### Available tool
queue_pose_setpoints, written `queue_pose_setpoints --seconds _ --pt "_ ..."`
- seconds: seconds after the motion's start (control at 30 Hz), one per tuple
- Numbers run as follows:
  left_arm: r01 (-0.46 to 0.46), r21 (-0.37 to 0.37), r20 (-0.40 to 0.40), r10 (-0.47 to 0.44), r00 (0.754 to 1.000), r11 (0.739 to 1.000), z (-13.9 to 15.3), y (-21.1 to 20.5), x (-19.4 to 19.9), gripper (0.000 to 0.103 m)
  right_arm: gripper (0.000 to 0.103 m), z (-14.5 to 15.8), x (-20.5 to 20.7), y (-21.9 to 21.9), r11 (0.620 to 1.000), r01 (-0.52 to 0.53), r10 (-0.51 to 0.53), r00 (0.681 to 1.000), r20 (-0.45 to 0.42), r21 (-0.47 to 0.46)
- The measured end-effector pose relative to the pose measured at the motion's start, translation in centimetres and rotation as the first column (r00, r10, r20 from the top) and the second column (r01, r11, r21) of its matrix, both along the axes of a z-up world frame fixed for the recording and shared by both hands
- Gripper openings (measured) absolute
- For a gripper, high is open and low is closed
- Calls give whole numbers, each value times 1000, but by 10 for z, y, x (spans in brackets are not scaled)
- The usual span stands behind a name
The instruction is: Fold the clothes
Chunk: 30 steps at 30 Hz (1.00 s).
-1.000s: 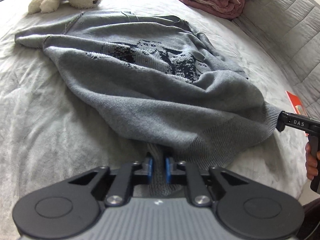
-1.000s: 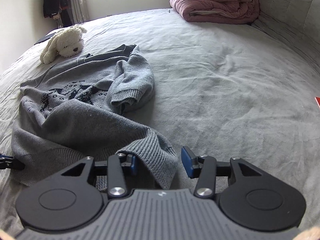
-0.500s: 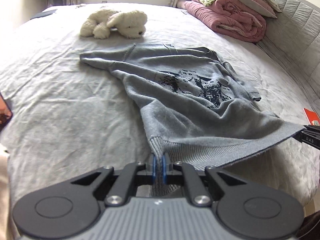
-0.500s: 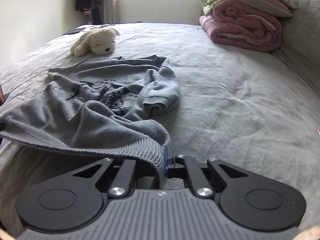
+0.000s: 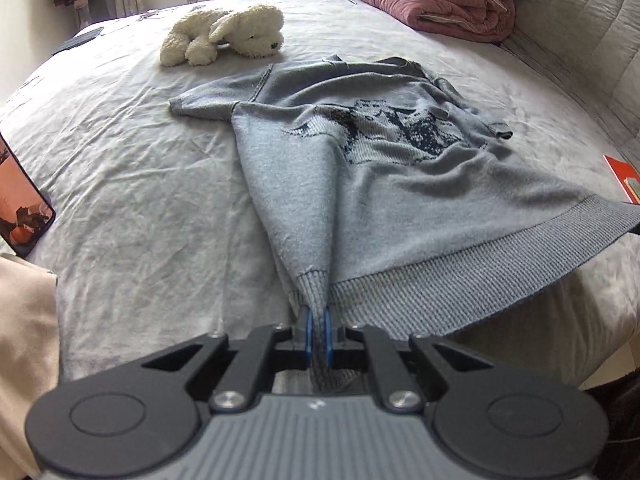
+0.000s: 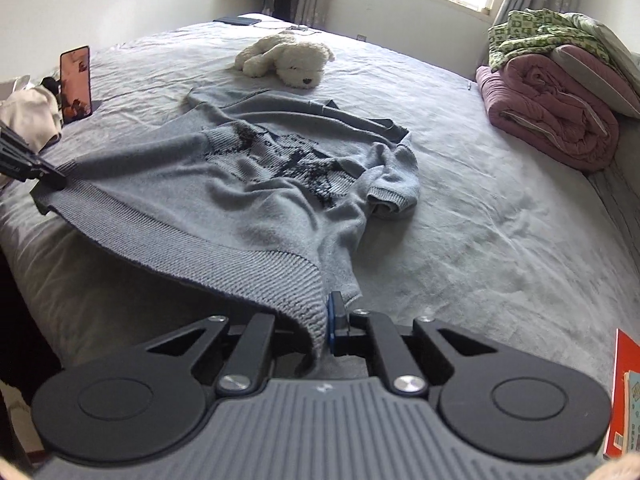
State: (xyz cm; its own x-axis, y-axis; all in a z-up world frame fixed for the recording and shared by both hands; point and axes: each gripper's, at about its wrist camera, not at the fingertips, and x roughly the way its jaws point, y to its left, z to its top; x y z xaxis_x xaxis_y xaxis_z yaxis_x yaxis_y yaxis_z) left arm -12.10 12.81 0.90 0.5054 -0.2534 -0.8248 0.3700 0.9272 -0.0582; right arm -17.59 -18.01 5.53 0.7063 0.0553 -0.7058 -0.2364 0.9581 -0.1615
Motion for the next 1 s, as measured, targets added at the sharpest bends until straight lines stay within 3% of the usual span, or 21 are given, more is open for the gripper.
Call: queue_pose_setpoints --seconds 0.2,0.27,0.33,0.37,0.43,0.57,0.77,1.0 --pt "9 6 -78 -8 997 1000 -29 1 11 8 7 -27 3 7 1000 -4 3 996 -91 -6" --pt "-5 -9 -92 4 996 1000 -35 3 15 14 11 -34 6 5 1000 19 -17 993 -113 12" --pt "-11 -35 -93 8 996 999 -34 6 18 24 23 -36 7 2 999 31 -26 990 -138 33" --pt "-15 -40 -84 12 996 999 -32 7 20 33 36 -36 6 0 999 34 -27 988 -151 42" --pt "-21 -38 -55 18 998 999 -26 6 23 38 49 -33 8 -5 998 35 -26 986 -164 50" --pt "-12 -82 -21 11 1000 997 -13 -8 37 44 50 -24 9 -15 992 62 -39 980 -196 111" --pt "16 -179 34 -10 999 984 3 -42 63 49 55 -6 41 -33 964 155 -118 978 -173 215" --pt "34 -250 117 -5 993 968 -18 -83 88 50 57 4 90 -58 874 301 -236 949 -210 381"
